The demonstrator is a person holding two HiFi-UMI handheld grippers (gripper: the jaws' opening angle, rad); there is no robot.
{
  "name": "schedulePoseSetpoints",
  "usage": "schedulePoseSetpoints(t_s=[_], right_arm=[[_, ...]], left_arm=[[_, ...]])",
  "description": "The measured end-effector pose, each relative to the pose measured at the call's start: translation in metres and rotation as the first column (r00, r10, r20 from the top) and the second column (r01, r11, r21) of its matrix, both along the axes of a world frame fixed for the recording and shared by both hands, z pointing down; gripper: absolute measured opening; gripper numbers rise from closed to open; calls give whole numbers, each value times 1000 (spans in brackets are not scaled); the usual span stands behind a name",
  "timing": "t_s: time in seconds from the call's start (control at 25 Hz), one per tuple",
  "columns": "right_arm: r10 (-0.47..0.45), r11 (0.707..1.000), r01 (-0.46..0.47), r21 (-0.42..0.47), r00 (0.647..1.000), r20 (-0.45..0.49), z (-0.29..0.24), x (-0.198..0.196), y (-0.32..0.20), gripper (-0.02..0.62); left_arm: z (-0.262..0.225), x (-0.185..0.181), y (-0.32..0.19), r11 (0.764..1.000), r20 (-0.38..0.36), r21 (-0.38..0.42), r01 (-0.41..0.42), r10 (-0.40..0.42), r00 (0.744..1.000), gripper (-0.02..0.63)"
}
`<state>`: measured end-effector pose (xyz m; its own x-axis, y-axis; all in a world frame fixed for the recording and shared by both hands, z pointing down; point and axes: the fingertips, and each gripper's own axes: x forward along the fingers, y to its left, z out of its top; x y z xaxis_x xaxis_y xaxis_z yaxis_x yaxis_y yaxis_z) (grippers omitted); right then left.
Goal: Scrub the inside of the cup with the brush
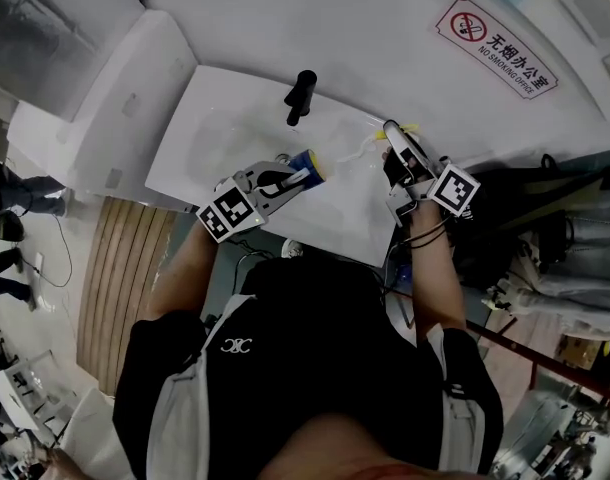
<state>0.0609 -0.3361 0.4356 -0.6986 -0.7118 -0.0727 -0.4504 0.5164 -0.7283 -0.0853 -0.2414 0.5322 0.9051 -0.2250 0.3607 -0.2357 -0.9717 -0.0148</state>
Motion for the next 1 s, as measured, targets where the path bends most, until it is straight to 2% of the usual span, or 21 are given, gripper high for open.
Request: schedulePoseSetpoints(t_s=[0.2, 0.36, 0.56, 0.8, 0.92, 1.0], right_arm=[[33, 998, -33, 55, 999, -5, -20, 12, 5, 55], [125, 985, -112, 130, 988, -92, -36, 31, 11, 55], [230, 964, -193, 181, 950, -211, -43, 44, 20, 55], [290, 955, -247, 166, 898, -331, -5, 41, 22, 55], [285, 958, -253, 133, 875, -392, 21, 31, 26, 55], [267, 964, -240, 116, 872, -411, 33, 23, 31, 55]], left_arm=[[5, -11, -7, 998, -8, -23, 52, -52, 999, 51], [7, -23, -18, 993, -6, -37, 116, -117, 993, 52], [1, -41, -31, 977, -36, -52, 205, -207, 978, 52], [-2, -59, -40, 954, -51, -57, 295, -298, 953, 52], [-2, -68, -42, 941, -55, -61, 334, -337, 940, 51], [-2, -73, -44, 931, -57, -64, 358, -362, 931, 52]])
